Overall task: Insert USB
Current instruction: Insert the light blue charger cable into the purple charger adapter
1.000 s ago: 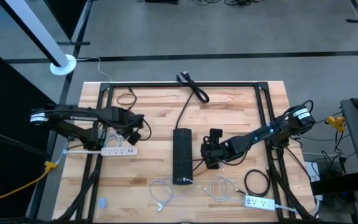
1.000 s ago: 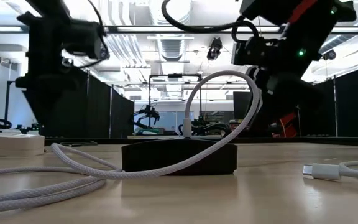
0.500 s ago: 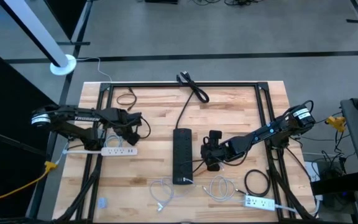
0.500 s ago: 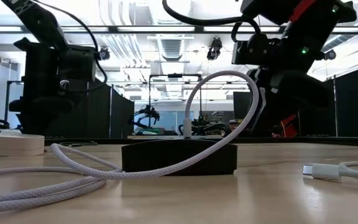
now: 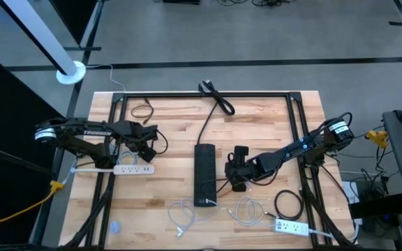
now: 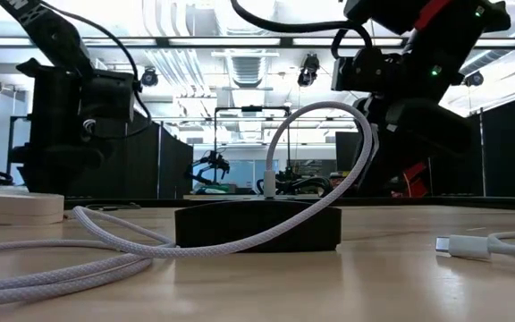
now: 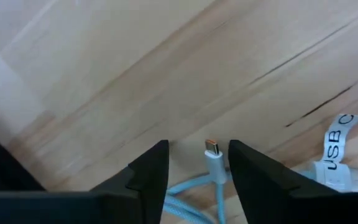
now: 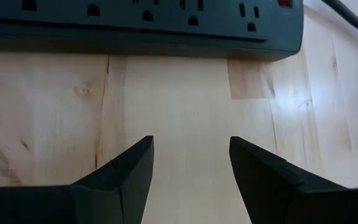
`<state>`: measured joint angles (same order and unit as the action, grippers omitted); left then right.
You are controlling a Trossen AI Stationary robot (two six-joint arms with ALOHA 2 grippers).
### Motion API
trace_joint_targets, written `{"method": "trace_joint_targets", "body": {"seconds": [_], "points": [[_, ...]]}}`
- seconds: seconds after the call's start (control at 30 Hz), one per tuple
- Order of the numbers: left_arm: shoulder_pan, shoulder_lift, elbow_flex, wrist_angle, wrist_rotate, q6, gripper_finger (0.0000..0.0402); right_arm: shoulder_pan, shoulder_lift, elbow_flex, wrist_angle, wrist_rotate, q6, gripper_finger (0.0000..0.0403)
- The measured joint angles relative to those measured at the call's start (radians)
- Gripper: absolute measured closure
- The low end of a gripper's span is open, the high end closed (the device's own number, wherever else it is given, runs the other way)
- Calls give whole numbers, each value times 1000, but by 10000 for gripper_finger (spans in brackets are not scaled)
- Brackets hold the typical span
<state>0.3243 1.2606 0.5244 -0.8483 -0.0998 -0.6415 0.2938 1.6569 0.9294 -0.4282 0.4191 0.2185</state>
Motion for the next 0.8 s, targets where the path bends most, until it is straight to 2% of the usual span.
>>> {"method": "trace_joint_targets", "body": {"seconds": [0.07, 0.2, 0.23, 0.4, 0.57, 0.67, 0.8], "points": [[-1, 0, -1, 5, -2, 22, 275, -3, 0, 14, -9, 0, -28, 208], [-3, 1, 3, 37, -8, 97, 373, -6, 0, 77, -15, 1, -105, 208], [-3, 1, 9, 58, -12, 113, 385, -6, 0, 94, -15, 1, -123, 208], [-30, -27, 77, 163, -23, 220, 394, -8, 0, 172, -29, 5, -191, 208], [-83, -111, 174, 290, -23, 330, 394, -26, 0, 183, -22, 65, -200, 208], [-123, -171, 209, 357, -23, 376, 394, -51, 0, 153, 57, 130, -173, 208], [-167, -239, 216, 402, -22, 392, 394, -109, 2, 106, 222, 142, -187, 208]]}}
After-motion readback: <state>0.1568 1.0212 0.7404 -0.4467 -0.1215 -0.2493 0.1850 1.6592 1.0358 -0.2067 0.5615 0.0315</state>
